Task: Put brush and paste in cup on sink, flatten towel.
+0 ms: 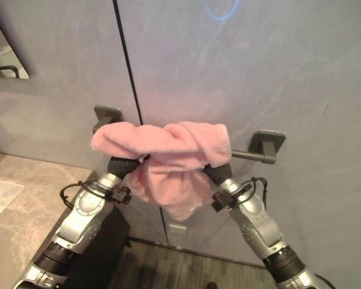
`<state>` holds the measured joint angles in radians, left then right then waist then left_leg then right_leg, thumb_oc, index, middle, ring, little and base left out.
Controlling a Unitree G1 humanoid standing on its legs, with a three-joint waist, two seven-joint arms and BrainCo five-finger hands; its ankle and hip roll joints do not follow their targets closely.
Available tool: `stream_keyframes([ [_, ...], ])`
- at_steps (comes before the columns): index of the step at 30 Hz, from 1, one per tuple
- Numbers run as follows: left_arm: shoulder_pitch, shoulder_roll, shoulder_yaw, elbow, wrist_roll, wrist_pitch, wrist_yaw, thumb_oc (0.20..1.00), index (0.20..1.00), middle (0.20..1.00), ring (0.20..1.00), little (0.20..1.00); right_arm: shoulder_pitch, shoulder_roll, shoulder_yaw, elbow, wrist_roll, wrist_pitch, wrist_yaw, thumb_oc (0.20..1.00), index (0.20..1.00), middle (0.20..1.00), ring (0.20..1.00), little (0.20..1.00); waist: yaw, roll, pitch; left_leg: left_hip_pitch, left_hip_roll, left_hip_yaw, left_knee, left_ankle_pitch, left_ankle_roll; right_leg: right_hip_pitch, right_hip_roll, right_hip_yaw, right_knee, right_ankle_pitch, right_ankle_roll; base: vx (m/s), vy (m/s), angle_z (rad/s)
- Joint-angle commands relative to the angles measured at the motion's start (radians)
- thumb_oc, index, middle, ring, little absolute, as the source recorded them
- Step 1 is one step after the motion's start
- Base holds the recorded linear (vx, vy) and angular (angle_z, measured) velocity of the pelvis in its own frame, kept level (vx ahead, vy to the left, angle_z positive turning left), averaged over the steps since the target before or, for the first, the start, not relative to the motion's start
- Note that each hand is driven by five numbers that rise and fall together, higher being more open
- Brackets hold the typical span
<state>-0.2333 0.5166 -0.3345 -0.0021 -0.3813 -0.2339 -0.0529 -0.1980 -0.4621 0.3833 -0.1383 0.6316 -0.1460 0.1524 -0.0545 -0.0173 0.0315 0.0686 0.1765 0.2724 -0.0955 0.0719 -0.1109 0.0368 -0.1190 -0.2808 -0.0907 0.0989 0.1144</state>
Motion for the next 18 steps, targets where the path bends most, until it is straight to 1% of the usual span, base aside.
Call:
stream_keyframes([
  [1,-0.098,0.034,0.014,0.139,0.061,-0.019,0.050,0.947,0.947,0.947,0.947,0.947,-0.034,0.056,-0.038,-0.020,-0.095,-0.045,-0.044,0.200,0.200,0.200,0.200,0.200,0.001,-0.025,0.012,0.076,-0.040,0.049,0.010,-0.016,-0.006,0.058,-0.020,-0.003,0.063,-0.057,0.046,0.01,0.048,0.01],
  [2,-0.099,0.016,0.011,0.196,0.069,-0.008,0.066,1.000,1.000,1.000,1.000,1.000,0.006,0.065,-0.045,-0.023,-0.117,-0.052,-0.054,0.200,0.200,0.200,0.200,0.200,-0.008,-0.022,0.016,0.079,-0.040,0.052,0.010,-0.017,-0.005,0.055,-0.020,0.001,0.071,-0.059,0.047,0.01,0.045,0.00],
  [5,-0.093,-0.008,0.010,0.273,0.104,-0.003,0.085,1.000,1.000,1.000,1.000,1.000,0.078,0.068,-0.070,-0.039,-0.174,-0.064,-0.066,0.200,0.200,0.200,0.200,0.200,-0.026,-0.018,0.018,0.085,-0.038,0.060,0.009,-0.019,-0.003,0.052,-0.019,0.008,0.081,-0.064,0.048,0.00,0.013,0.00],
  [9,-0.070,-0.035,0.014,0.331,0.142,0.001,0.107,1.000,1.000,1.000,1.000,1.000,0.144,0.076,-0.087,-0.048,-0.194,-0.079,-0.076,0.200,0.200,0.200,0.200,0.200,-0.039,-0.012,0.019,0.090,-0.040,0.067,0.010,-0.021,-0.002,0.049,-0.017,0.016,0.084,-0.066,0.049,0.01,0.015,-0.04],
  [10,-0.062,-0.038,0.019,0.342,0.159,0.003,0.119,1.000,1.000,1.000,1.000,1.000,0.153,0.076,-0.087,-0.043,-0.200,-0.081,-0.078,0.216,0.216,0.216,0.216,0.216,-0.040,-0.011,0.020,0.091,-0.040,0.069,0.011,-0.021,-0.002,0.048,-0.017,0.018,0.085,-0.066,0.049,0.00,0.016,-0.08],
  [11,-0.051,-0.045,0.027,0.350,0.167,0.005,0.129,1.000,1.000,1.000,1.000,1.000,0.162,0.076,-0.085,-0.039,-0.206,-0.081,-0.076,0.809,0.809,0.809,0.809,0.809,-0.042,-0.011,0.021,0.091,-0.040,0.071,0.011,-0.021,-0.002,0.047,-0.018,0.020,0.085,-0.066,0.049,0.00,0.012,-0.10],
  [12,-0.037,-0.051,0.040,0.357,0.185,0.008,0.145,1.000,1.000,1.000,1.000,1.000,0.170,0.073,-0.085,-0.042,-0.217,-0.080,-0.080,1.000,1.000,1.000,1.000,1.000,-0.042,-0.010,0.022,0.092,-0.040,0.072,0.012,-0.021,-0.002,0.046,-0.018,0.022,0.085,-0.066,0.049,0.00,0.010,-0.10],
  [16,0.031,-0.060,0.092,0.339,0.280,0.036,0.217,1.000,1.000,1.000,1.000,1.000,0.217,0.081,-0.108,-0.045,-0.223,-0.087,-0.103,1.000,1.000,1.000,1.000,1.000,-0.040,-0.007,0.024,0.090,-0.041,0.073,0.014,-0.022,-0.001,0.046,-0.020,0.020,0.080,-0.064,0.050,0.00,0.005,-0.14],
  [17,0.101,-0.056,0.145,0.294,0.262,0.033,0.226,1.000,1.000,1.000,1.000,1.000,0.249,0.080,-0.151,-0.059,-0.229,-0.090,-0.128,1.000,1.000,1.000,1.000,1.000,-0.037,-0.006,0.029,0.088,-0.041,0.072,0.015,-0.021,-0.001,0.046,-0.022,0.020,0.076,-0.061,0.051,-0.01,0.010,-0.08],
  [18,0.105,-0.056,0.146,0.291,0.262,0.034,0.226,1.000,1.000,1.000,1.000,1.000,0.252,0.079,-0.150,-0.061,-0.229,-0.089,-0.128,1.000,1.000,1.000,1.000,1.000,-0.038,-0.006,0.027,0.088,-0.041,0.072,0.015,-0.021,-0.001,0.047,-0.021,0.019,0.075,-0.061,0.051,0.00,0.019,-0.04],
])
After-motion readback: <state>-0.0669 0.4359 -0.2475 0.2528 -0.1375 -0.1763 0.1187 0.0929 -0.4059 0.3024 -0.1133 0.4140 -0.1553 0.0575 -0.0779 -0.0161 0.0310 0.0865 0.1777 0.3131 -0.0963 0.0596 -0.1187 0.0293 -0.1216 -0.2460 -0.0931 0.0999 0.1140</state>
